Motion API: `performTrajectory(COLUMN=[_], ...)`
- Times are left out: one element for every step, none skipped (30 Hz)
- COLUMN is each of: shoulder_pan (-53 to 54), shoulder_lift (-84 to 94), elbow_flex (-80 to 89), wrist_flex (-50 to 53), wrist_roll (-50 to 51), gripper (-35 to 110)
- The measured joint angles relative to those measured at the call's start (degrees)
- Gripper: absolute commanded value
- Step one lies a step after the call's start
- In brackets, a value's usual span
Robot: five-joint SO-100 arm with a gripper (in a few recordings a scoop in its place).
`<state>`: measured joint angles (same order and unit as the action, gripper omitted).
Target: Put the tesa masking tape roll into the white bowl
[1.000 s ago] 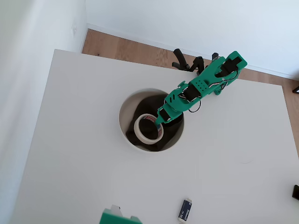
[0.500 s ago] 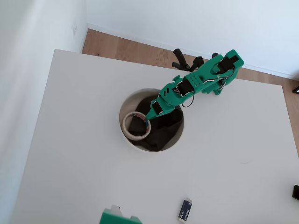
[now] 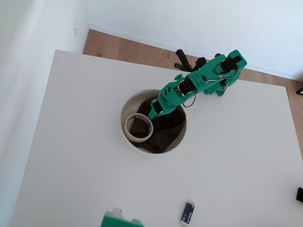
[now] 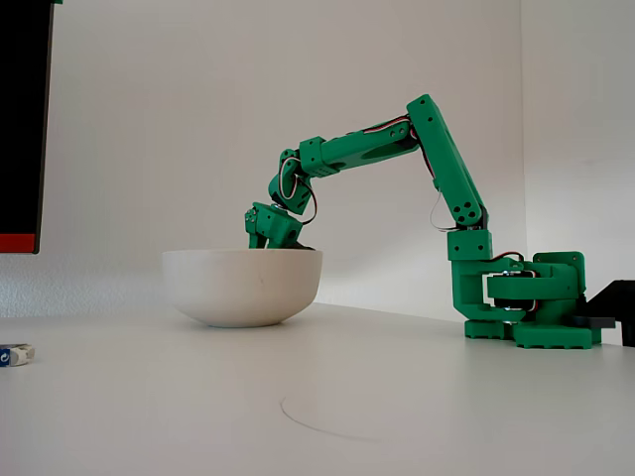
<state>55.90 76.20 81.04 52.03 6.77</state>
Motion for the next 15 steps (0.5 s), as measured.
performTrajectory(shoulder_pan=[-0.2, -0.4, -0.4, -0.4, -0.4, -0.4, -0.4, -0.4, -0.4, -0.4, -0.4, -0.4, -0.4, -0.5, -0.9], shoulder_lift=[0.0, 0.0, 0.0, 0.0, 0.0, 0.0, 0.0, 0.0, 0.1, 0.1, 0.1, 0.1, 0.3, 0.6, 1.3], elbow_flex=[0.0, -0.2, -0.8, -1.5, -2.6, -3.5, -4.5, -5.4, -6.4, -7.3, -8.0, -8.8, -9.4, -10.0, -10.6], wrist_flex=[-0.2, 0.0, 0.1, 0.5, 1.2, 1.9, 2.5, 3.0, 3.5, 4.1, 4.6, 5.1, 5.5, 6.2, 6.9], wrist_roll=[0.0, 0.3, 0.6, 0.9, 1.4, 1.7, 1.8, 1.9, 2.4, 2.6, 2.8, 2.9, 3.3, 3.7, 3.9], gripper=[-8, -8, -8, -8, -8, -8, -8, -8, -8, -8, -8, -8, -8, -8, -8])
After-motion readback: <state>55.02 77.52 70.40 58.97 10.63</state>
